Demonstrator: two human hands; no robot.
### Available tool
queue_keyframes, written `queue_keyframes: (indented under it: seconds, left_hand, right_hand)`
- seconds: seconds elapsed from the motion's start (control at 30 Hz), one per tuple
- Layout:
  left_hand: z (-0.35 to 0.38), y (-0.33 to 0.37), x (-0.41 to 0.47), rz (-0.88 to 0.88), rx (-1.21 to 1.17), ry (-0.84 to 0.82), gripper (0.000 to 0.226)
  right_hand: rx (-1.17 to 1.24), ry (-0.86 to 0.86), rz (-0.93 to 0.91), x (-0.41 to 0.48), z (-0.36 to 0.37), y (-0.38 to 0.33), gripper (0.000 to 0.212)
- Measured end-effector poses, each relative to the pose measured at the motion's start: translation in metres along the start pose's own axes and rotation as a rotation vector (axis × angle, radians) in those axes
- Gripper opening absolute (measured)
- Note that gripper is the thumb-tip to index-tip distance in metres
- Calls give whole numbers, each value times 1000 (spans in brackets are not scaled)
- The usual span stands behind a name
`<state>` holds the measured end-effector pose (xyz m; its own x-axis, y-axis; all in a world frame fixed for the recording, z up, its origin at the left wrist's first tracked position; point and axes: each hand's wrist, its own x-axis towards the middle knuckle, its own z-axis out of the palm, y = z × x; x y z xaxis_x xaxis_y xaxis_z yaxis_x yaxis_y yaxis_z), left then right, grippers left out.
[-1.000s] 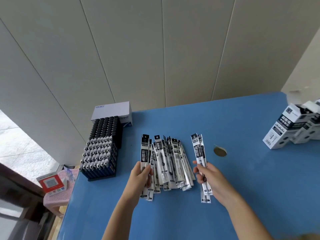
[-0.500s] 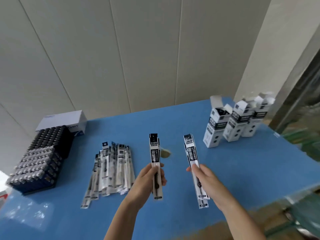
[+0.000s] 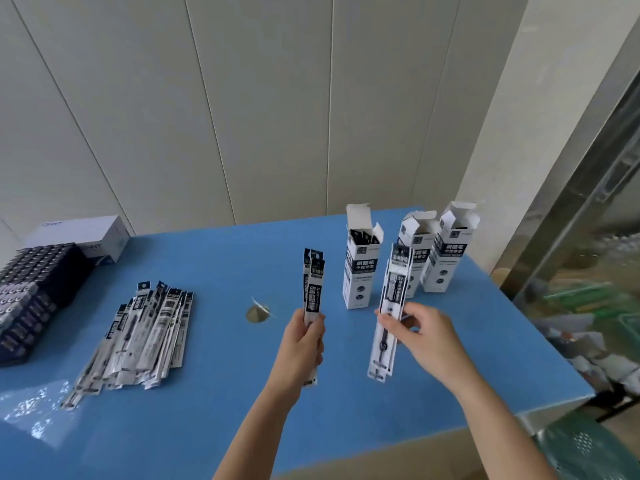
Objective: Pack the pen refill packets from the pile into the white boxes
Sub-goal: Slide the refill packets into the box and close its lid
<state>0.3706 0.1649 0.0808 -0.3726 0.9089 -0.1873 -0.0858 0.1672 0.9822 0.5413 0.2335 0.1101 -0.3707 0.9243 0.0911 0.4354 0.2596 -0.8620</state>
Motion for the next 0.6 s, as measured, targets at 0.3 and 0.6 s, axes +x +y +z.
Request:
queue_keyframes:
  seconds: [0.3, 0.6]
  left_hand:
    - [29, 46, 64, 187, 62, 110, 19]
    - [46, 66, 127, 160, 75, 143, 29]
  right_hand:
    - [58, 245, -225, 69, -42, -42, 10]
    - [-95, 451, -401, 142, -38, -56, 23]
